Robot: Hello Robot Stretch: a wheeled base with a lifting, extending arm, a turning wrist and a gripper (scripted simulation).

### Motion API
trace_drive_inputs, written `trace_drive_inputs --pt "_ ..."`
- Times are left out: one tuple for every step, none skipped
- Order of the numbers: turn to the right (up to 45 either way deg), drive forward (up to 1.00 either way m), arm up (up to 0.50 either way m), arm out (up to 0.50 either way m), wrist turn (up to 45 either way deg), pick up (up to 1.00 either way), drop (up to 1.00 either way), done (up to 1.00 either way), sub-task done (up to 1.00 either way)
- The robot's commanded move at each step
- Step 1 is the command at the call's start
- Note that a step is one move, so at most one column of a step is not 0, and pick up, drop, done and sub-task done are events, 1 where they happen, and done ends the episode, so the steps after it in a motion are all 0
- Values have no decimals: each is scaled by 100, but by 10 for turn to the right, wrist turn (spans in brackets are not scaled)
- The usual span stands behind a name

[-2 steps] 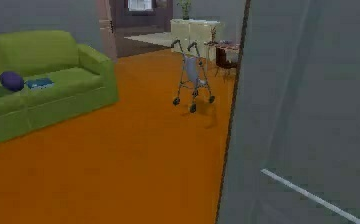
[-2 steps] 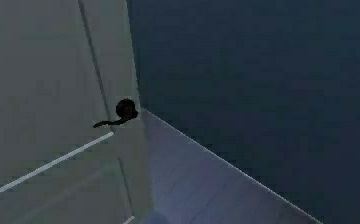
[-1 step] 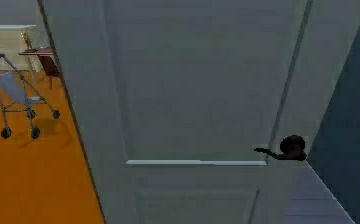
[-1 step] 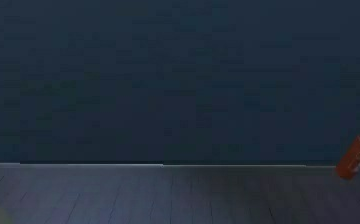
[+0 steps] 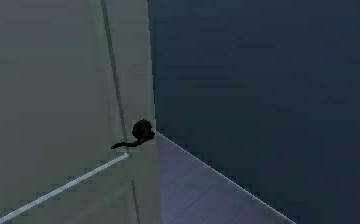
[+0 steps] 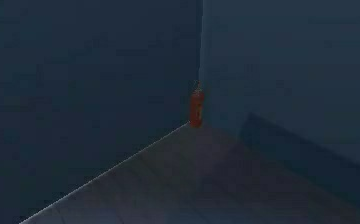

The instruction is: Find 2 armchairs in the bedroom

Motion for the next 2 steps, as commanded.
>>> trace_drive_inputs --pt "0 20 0 0 0 0 0 0 0" --pt "-450 0 0 0 0 0 0 0 0"
